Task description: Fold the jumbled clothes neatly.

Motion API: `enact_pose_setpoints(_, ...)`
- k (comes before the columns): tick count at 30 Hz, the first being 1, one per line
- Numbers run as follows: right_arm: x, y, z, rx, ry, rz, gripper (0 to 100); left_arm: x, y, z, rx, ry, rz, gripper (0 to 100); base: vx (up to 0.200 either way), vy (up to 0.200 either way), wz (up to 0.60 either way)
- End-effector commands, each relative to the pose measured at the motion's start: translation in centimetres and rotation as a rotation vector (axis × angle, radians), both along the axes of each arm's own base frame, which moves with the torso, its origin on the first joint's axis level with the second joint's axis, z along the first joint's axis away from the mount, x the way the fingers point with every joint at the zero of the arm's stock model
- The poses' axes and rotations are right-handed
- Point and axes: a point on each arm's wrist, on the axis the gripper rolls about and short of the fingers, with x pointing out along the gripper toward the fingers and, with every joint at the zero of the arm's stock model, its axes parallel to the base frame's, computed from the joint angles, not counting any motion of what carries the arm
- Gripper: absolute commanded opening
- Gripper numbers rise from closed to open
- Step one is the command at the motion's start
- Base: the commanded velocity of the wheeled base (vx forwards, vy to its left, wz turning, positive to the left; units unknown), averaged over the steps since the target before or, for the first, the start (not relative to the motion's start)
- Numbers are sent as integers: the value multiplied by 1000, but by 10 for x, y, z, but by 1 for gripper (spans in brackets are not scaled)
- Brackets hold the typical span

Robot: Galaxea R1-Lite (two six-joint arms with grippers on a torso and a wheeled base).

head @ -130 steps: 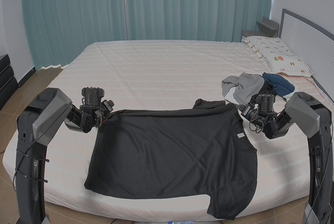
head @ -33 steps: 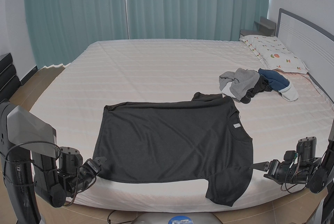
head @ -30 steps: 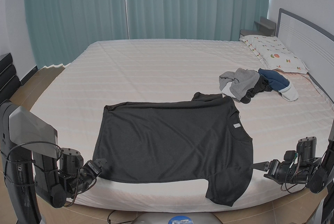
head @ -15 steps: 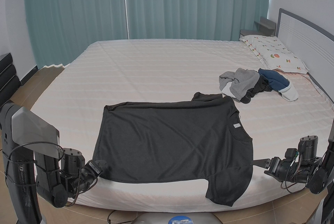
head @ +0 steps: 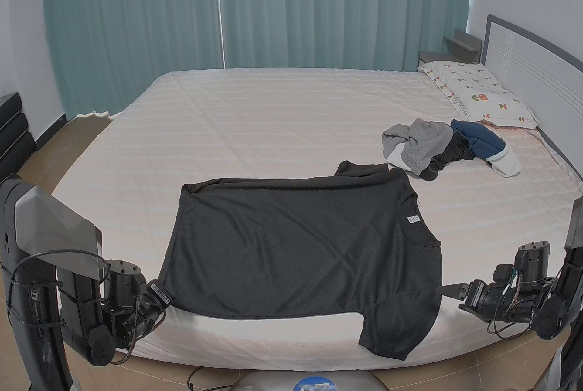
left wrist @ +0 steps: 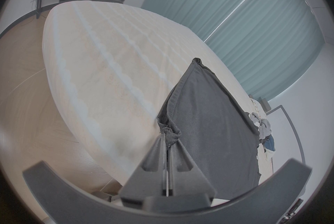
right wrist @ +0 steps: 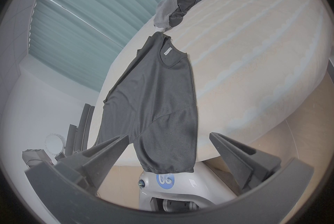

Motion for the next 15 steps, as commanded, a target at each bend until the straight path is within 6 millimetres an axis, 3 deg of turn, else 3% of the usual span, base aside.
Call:
enact_pose_setpoints(1,5,4,-12,-5,27,13,100,0,2,4,-7,-19,3,0,0,0,0)
enact_pose_setpoints(9,24,12,-39,-112,-19,-61,100,-4,3,4,-51,0,-45,0,0,0,0)
enact_pose_setpoints(15,36,16,-43,-110,-65,-58,100,-4,7,4,-52,2,-32,0,0,0,0)
